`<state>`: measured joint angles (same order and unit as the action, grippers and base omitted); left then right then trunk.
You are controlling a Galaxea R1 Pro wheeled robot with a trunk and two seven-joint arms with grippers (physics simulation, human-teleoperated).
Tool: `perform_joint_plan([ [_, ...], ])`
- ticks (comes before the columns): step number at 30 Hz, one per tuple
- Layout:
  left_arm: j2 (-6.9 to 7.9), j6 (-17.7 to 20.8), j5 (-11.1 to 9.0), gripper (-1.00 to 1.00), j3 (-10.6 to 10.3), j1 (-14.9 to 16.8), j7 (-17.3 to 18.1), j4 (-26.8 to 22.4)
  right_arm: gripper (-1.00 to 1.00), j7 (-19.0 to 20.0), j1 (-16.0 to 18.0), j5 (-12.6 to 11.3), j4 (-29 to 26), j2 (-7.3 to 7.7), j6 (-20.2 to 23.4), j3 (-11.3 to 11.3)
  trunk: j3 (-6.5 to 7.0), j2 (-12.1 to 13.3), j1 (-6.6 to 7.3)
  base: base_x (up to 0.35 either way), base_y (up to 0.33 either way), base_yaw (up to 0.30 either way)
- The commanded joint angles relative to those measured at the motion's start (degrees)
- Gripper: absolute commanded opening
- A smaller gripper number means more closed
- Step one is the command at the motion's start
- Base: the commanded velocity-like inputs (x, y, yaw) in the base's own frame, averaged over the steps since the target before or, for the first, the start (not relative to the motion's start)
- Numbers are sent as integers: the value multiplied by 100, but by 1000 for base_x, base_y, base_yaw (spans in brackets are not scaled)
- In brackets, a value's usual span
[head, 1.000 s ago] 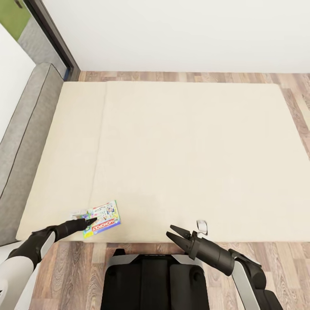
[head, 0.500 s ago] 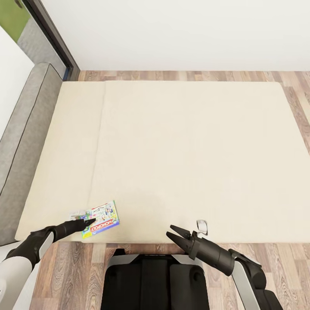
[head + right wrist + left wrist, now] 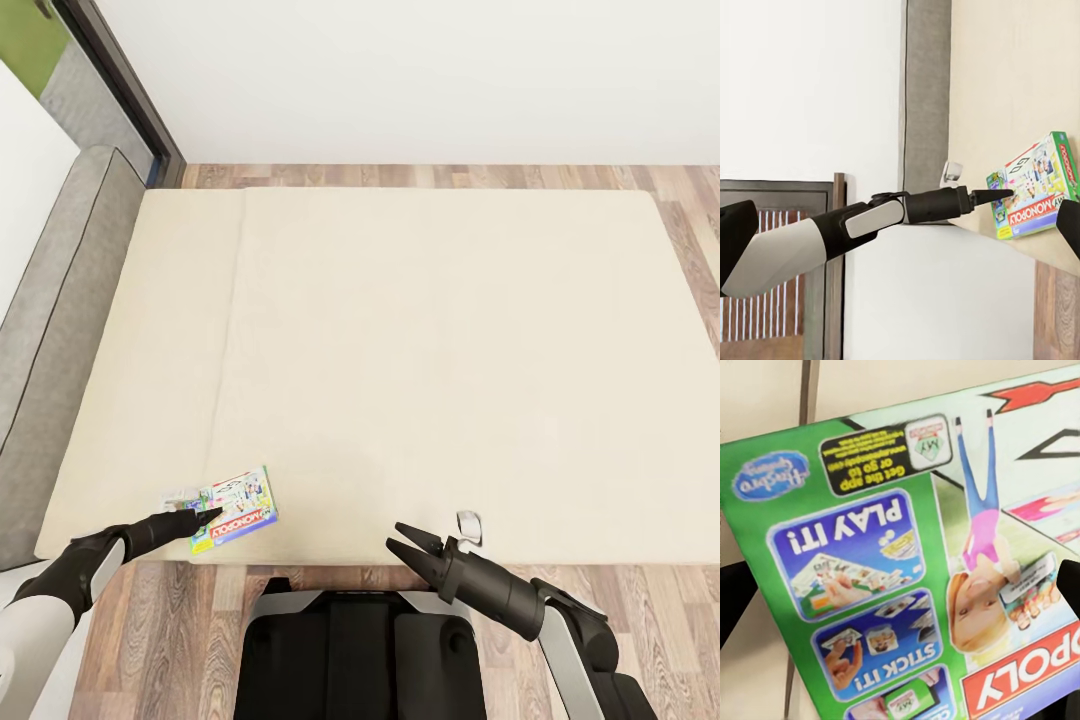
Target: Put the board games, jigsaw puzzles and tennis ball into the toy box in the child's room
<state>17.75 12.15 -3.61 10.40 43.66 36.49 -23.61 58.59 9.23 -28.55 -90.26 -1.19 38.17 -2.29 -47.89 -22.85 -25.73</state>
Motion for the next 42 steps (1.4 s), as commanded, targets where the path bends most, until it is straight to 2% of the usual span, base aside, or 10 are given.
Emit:
perform_joint_plan([
  [1,-140,51,-120,100,15,2,42,-3,100,11,1,-19,-1,-4,38,-9,-6,-7,-5,0,0,0],
  [42,-140,51,-123,100,15,2,51,-3,100,3,2,-11,-1,-4,33,-9,-6,-7,-5,0,-17,0],
])
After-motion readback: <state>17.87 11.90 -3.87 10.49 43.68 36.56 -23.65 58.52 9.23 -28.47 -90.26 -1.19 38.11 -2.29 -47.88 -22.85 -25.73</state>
